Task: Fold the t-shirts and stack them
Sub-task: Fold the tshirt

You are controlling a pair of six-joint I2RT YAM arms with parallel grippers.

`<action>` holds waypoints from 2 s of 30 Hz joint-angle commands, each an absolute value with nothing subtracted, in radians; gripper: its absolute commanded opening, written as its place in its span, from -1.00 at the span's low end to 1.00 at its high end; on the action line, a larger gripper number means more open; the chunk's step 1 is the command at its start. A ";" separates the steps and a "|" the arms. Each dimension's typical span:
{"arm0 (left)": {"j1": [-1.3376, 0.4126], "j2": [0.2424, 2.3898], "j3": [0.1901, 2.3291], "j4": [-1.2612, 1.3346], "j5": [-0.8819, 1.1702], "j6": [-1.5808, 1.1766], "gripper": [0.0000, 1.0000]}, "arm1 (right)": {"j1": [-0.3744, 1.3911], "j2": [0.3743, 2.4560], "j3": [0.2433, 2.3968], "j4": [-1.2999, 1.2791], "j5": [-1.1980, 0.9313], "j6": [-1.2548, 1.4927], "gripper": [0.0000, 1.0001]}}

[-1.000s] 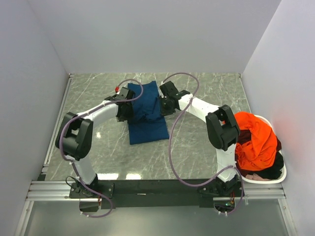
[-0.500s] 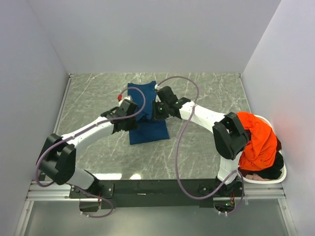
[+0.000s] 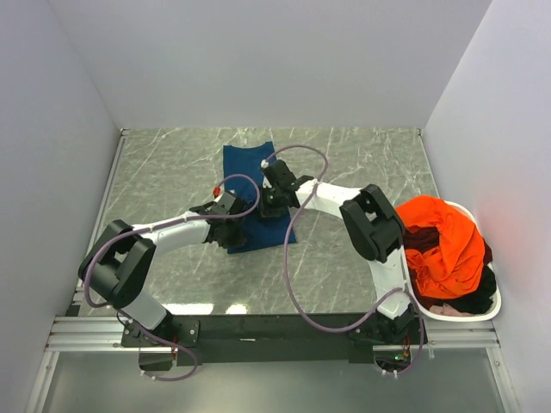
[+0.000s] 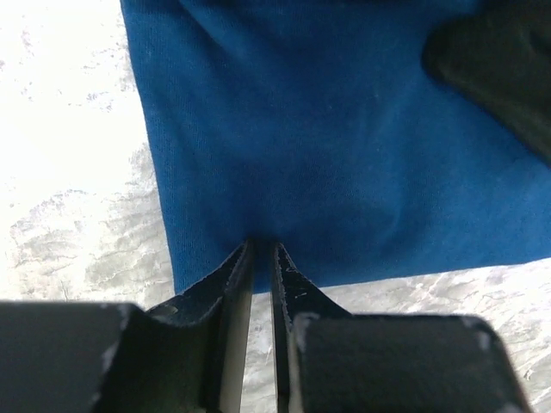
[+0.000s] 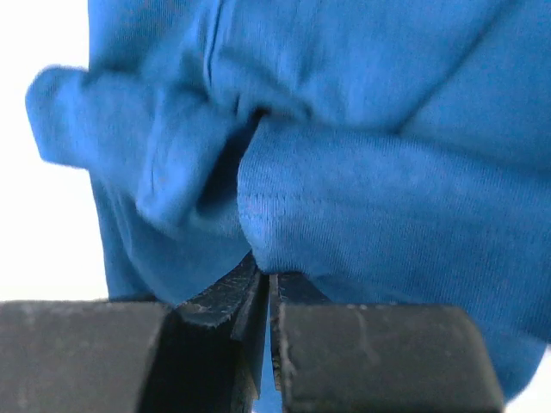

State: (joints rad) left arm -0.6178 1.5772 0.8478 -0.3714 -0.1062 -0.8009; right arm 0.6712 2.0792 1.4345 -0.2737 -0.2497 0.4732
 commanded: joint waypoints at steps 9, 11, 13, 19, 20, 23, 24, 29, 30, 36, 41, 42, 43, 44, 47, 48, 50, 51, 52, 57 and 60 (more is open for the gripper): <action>-0.620 1.549 0.739 -0.396 -0.072 -0.818 -0.61 | 0.528 2.287 1.909 -0.372 -0.190 0.453 -0.79; -0.620 1.536 0.729 -0.396 -0.071 -0.819 -0.61 | 0.514 2.324 2.037 -0.405 -0.195 0.453 -0.76; -0.620 1.519 0.726 -0.399 -0.074 -0.819 -0.62 | 0.500 2.341 2.095 -0.440 -0.219 0.454 -0.75; -0.620 1.474 0.735 -0.422 -0.090 -0.822 -0.61 | 0.492 2.093 1.690 -0.230 -0.376 0.500 -0.56; -0.620 1.467 0.742 -0.429 -0.092 -0.825 -0.61 | 0.491 2.018 1.624 -0.197 -0.394 0.512 -0.51; -0.620 1.413 0.762 -0.454 -0.095 -0.833 -0.61 | 0.491 1.918 1.380 -0.062 -0.497 0.554 -0.39; -0.620 1.376 0.770 -0.463 -0.100 -0.834 -0.60 | 0.491 1.866 1.329 -0.011 -0.523 0.575 -0.38; -0.615 1.289 0.807 -0.468 -0.123 -0.851 -0.58 | 0.492 1.738 1.043 0.121 -0.687 0.636 -0.38; -0.612 1.281 0.805 -0.459 -0.112 -0.854 -0.58 | 0.492 1.729 1.013 0.150 -0.702 0.638 -0.38; -0.548 1.363 0.746 -0.330 -0.026 -0.853 -0.64 | 0.482 1.787 0.890 0.210 -0.781 0.646 -0.37; -0.514 1.413 0.681 -0.314 0.008 -0.865 -0.68 | 0.450 1.902 0.818 0.245 -0.811 0.695 -0.38; -0.512 1.414 0.672 -0.324 0.011 -0.865 -0.70 | 0.442 1.910 0.783 0.245 -0.813 0.696 -0.38; -0.511 1.413 0.654 -0.333 0.015 -0.865 -0.70 | 0.430 1.913 0.766 0.242 -0.811 0.698 -0.38; -0.511 1.410 0.646 -0.344 0.015 -0.867 -0.70 | 0.426 1.908 0.746 0.233 -0.808 0.693 -0.38; -0.511 1.379 0.598 -0.376 0.040 -0.879 -0.74 | 0.407 1.881 0.678 0.198 -0.781 0.677 -0.38; -0.511 1.350 0.583 -0.380 0.043 -0.887 -0.74 | 0.400 1.870 0.640 0.189 -0.779 0.678 -0.38; -0.511 1.309 0.537 -0.393 0.055 -0.905 -0.73 | 0.381 1.827 0.603 0.192 -0.781 0.684 -0.38; -0.511 1.267 0.528 -0.400 0.055 -0.910 -0.74 | 0.377 1.809 0.579 0.183 -0.782 0.684 -0.38; -0.511 1.247 0.517 -0.419 0.054 -0.919 -0.74 | 0.377 1.790 0.569 0.173 -0.779 0.680 -0.38; -0.511 1.116 0.540 -0.469 0.051 -0.927 -0.67 | 0.393 1.605 0.540 0.179 -0.804 0.686 -0.38; -0.511 1.071 0.584 -0.443 0.040 -0.923 -0.45 | 0.396 1.507 0.583 0.167 -0.770 0.672 -0.37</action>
State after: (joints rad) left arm -0.5117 1.1233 0.5282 -0.4458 0.0547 -0.9146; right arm 0.3901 1.6005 0.5423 0.1860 -0.8223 0.7063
